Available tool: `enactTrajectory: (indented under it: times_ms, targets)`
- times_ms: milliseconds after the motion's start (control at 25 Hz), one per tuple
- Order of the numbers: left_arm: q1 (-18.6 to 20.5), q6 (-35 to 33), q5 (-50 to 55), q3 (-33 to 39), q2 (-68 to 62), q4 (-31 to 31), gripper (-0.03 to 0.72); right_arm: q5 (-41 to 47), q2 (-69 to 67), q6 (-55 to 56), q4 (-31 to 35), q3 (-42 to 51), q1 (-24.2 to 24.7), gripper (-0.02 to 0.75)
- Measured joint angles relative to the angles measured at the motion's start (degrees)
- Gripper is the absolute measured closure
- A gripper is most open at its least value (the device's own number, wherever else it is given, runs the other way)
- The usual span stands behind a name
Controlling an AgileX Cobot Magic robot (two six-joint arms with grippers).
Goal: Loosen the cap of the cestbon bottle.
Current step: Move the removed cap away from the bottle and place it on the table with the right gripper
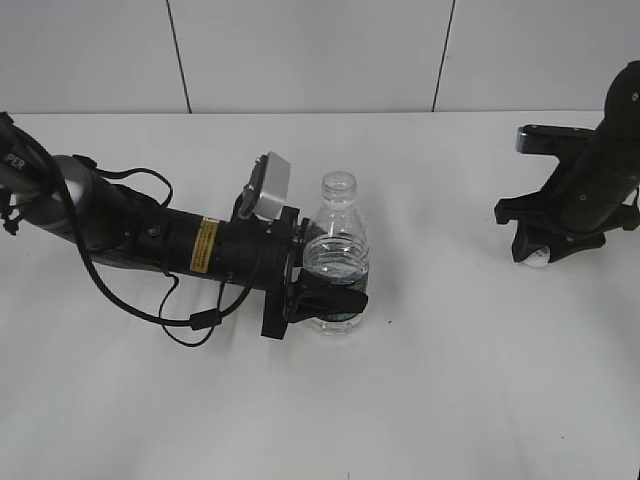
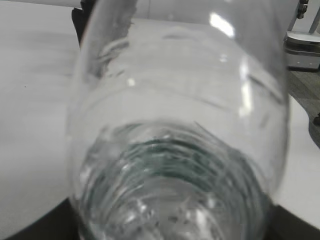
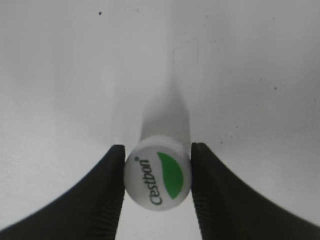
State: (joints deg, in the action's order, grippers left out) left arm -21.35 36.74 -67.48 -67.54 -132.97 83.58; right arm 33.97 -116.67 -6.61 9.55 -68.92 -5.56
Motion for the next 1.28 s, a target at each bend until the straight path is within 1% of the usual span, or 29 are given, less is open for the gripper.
enactTrajectory:
  times_ms: [160, 280, 440, 680, 800, 960, 1160, 1280]
  targets:
    - [0.0, 0.0, 0.0, 0.0, 0.0, 0.0, 0.287, 0.0, 0.0, 0.0, 0.0, 0.0, 0.0, 0.333]
    - [0.0, 0.0, 0.0, 0.0, 0.0, 0.0, 0.287, 0.5, 0.0, 0.1, 0.1, -0.1, 0.0, 0.303]
    - [0.0, 0.0, 0.0, 0.0, 0.0, 0.0, 0.287, 5.8, 0.0, 0.1, 0.5, -3.3, 0.0, 0.295]
    - [0.0, 0.0, 0.5, 0.0, 0.0, 0.2, 0.287, 16.1, 1.1, -0.1, 0.0, -13.6, 0.0, 0.295]
    - [0.0, 0.0, 0.6, 0.0, 0.0, 0.0, 0.287, 19.6, 2.4, -0.1, -0.1, -18.2, 0.0, 0.295]
    - [0.0, 0.3, 0.7, 0.0, 0.0, 0.0, 0.287, 21.3, 3.7, -0.2, -0.3, -21.0, 0.0, 0.295]
    - [-0.1, 1.2, 0.9, 0.0, 0.0, -0.9, 0.287, 22.1, 4.0, 0.2, -0.4, -22.0, 0.0, 0.295]
    - [-0.1, 1.8, 0.9, 0.0, 0.0, -1.3, 0.273, 22.3, 4.0, 0.8, -0.4, -22.1, 0.0, 0.295]
